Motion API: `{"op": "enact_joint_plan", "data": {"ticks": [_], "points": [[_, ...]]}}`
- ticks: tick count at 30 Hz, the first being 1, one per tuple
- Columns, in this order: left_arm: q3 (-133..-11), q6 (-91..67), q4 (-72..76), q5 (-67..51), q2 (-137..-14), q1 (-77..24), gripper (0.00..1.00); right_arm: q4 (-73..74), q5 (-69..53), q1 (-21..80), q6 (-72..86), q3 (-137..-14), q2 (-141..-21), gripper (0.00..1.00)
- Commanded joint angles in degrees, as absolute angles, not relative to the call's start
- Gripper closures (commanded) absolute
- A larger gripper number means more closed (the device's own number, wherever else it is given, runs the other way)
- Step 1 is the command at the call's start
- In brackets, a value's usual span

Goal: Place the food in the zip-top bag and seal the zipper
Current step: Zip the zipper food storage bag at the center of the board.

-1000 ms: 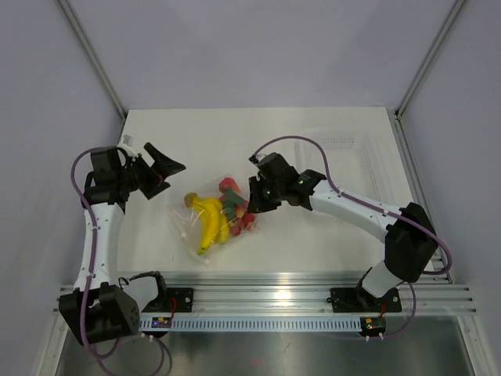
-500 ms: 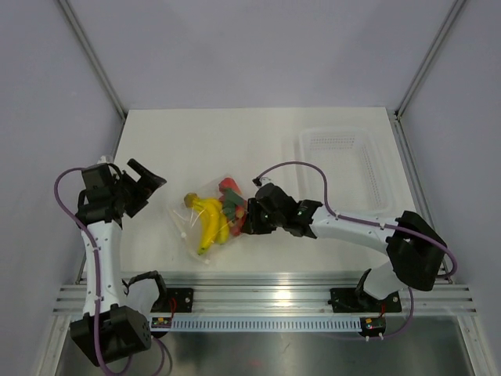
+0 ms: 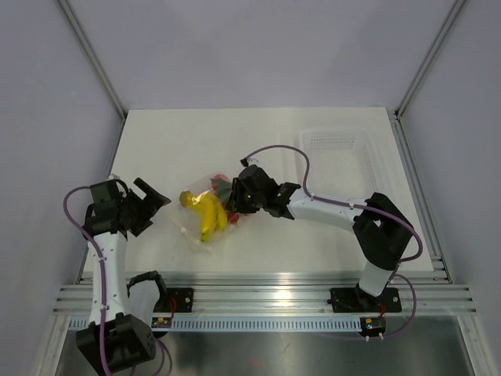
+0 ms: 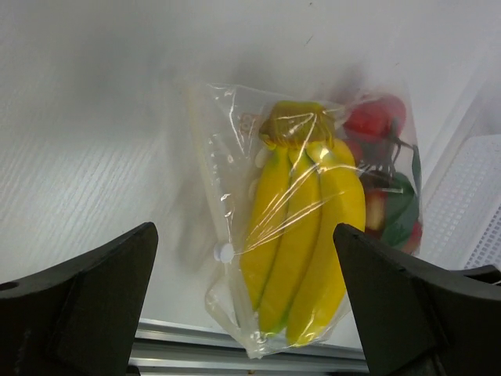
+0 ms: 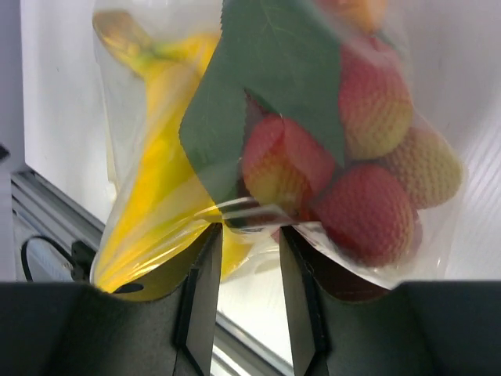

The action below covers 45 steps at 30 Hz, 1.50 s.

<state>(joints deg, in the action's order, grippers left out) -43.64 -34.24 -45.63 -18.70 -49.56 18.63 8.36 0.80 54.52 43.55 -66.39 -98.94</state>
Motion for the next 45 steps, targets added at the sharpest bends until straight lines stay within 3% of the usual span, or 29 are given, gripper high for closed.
{"op": "enact_joint_plan", "data": {"ticks": [1, 6, 10, 16, 23, 25, 32, 38, 45], "points": [[-43.33, -32.87, -46.58, -19.06, -46.23, 18.90, 0.01, 5.98, 2.64, 49.85, 41.58, -71.88, -102.30, 0.58], [-39.91, -34.89, -46.76, -21.88, -45.87, 18.81, 0.01, 7.12, 0.36, 46.06, 39.12, -77.86, -107.30, 0.58], [-33.15, -38.48, -42.12, -30.54, -45.89, 18.90, 0.01, 8.35, 0.26, 45.00, 37.36, -80.68, -108.89, 0.59], [-22.95, -44.47, -34.89, -37.96, -40.01, 18.63, 0.01, 9.49, -0.45, 45.09, 36.83, -79.55, -106.88, 0.58], [-19.25, -45.80, -34.27, -39.81, -33.93, 18.28, 0.01, 14.05, 4.21, 45.00, 33.67, -73.58, -95.39, 0.48], [-18.02, -45.70, -34.02, -41.30, -33.58, 18.11, 0.01, 15.20, 4.48, 45.00, 33.14, -70.16, -92.30, 0.40], [-7.74, -56.67, -21.73, -45.52, -25.23, 14.50, 0.01, 18.28, 5.45, 46.32, 33.75, -63.37, -80.35, 0.37], [-1.60, -63.43, -9.72, -43.16, -24.43, 13.01, 0.02, 19.60, 5.71, 46.49, 33.40, -63.37, -78.75, 0.37], [-3.15, -67.50, 2.98, -34.73, -32.41, 1.97, 0.07, 20.13, 5.45, 46.93, 33.57, -65.30, -80.07, 0.37]]}}
